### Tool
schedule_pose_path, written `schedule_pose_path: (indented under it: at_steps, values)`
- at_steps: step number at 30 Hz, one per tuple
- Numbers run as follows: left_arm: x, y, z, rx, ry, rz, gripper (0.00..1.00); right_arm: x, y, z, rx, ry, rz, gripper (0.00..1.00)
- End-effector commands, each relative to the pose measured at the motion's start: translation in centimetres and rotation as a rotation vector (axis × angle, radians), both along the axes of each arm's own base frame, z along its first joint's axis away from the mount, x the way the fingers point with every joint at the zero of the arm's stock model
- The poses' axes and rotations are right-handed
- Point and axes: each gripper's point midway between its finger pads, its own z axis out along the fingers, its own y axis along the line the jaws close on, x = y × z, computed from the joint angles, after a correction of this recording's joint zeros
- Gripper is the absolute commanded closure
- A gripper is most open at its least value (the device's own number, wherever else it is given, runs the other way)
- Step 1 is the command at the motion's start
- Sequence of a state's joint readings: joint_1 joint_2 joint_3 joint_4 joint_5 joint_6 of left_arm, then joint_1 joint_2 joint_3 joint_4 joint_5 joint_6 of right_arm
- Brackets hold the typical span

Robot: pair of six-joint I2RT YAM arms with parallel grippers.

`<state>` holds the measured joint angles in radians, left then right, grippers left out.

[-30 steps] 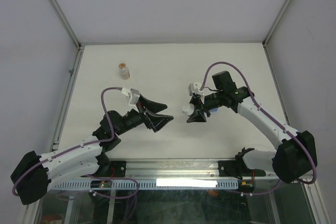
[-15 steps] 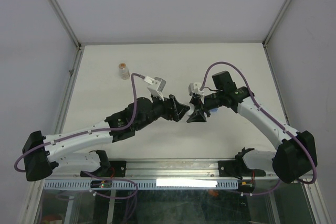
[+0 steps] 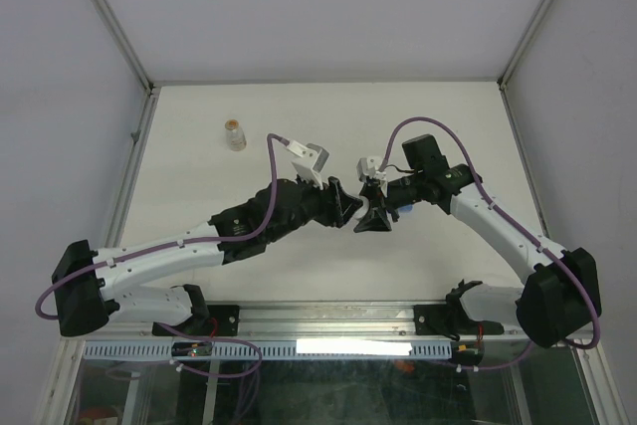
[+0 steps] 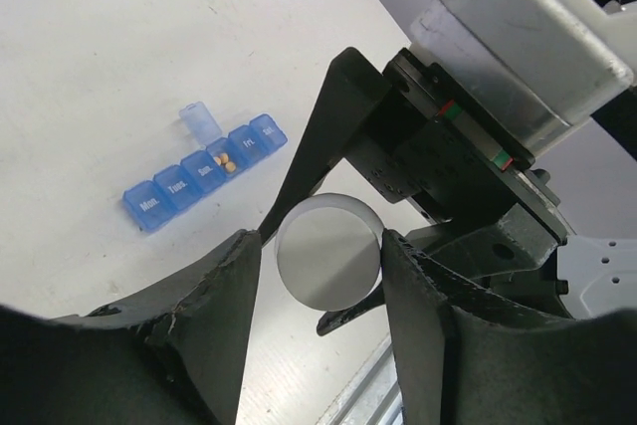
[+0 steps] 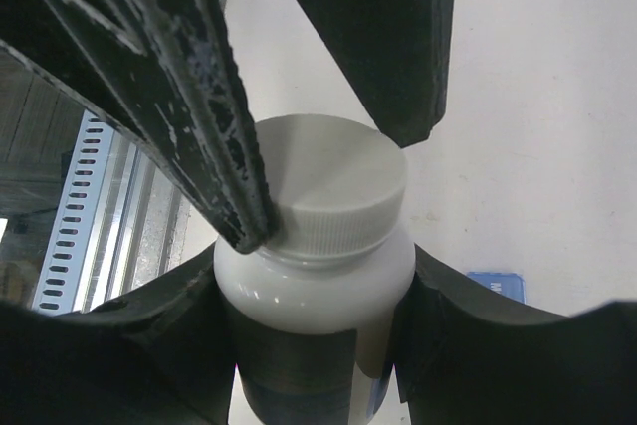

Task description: Sort the pills into containers

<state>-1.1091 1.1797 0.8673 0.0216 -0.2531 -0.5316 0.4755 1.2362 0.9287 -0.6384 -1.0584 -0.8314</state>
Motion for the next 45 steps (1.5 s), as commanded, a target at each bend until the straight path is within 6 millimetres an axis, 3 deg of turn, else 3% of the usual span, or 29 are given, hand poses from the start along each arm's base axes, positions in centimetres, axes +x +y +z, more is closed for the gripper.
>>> schedule_pose_path:
  at_steps: [1, 3, 15, 19, 22, 24, 26, 34, 35, 36, 40, 45]
  values:
    - [-0.7, -1.2, 1.6, -0.011, -0.042, -0.065, 0.52, 1.0, 0.7, 2.4, 0.056, -0.07, 0.007, 1.0]
    - [-1.0, -1.4, 1.4, -0.003, -0.042, -0.092, 0.58, 1.0, 0.6, 2.4, 0.055, -0.068, 0.007, 1.0]
    - [-2.5, -2.1, 0.5, 0.023, -0.088, -0.275, 0.72, 1.0, 0.7, 2.5, 0.058, -0.071, 0.008, 1.0]
    - [-4.5, -2.2, -0.5, 0.054, -0.252, -0.524, 0.75, 0.9, 0.7, 2.5, 0.059, -0.069, 0.009, 1.0]
    - [-6.2, -2.1, -2.0, 0.148, -0.534, -0.742, 0.75, 0.9, 0.7, 2.5, 0.059, -0.067, 0.011, 1.0]
    - [-7.0, -1.8, -3.1, 0.207, -0.735, -0.858, 0.72, 0.8, 0.7, 2.5, 0.06, -0.067, 0.012, 1.0]
    - [-6.1, -1.7, -3.6, 0.267, -0.851, -0.852, 0.68, 0.8, 0.7, 2.5, 0.061, -0.068, 0.012, 1.0]
    - [-2.3, -2.0, -0.6, 0.303, -0.876, -0.697, 0.24, 0.9, 0.7, 2.6, 0.061, -0.07, 0.012, 1.0]
    - [-1.8, -1.8, -0.1, 0.293, -0.866, -0.656, 0.1, 0.8, 0.7, 2.5, 0.061, -0.068, 0.012, 1.0]
    - [-1.5, -1.5, 0.2, 0.281, -0.857, -0.618, 0.02, 0.9, 0.7, 2.6, 0.061, -0.071, 0.012, 1.0]
    - [-2.0, 0.0, 0.8, 0.202, -0.807, -0.534, 0.01, 0.9, 0.7, 2.6, 0.06, -0.075, 0.012, 1.0]
    - [-3.4, 2.8, 0.2, 0.048, -0.707, -0.417, 0.01, 0.9, 0.7, 2.3, 0.056, -0.068, 0.011, 1.0]
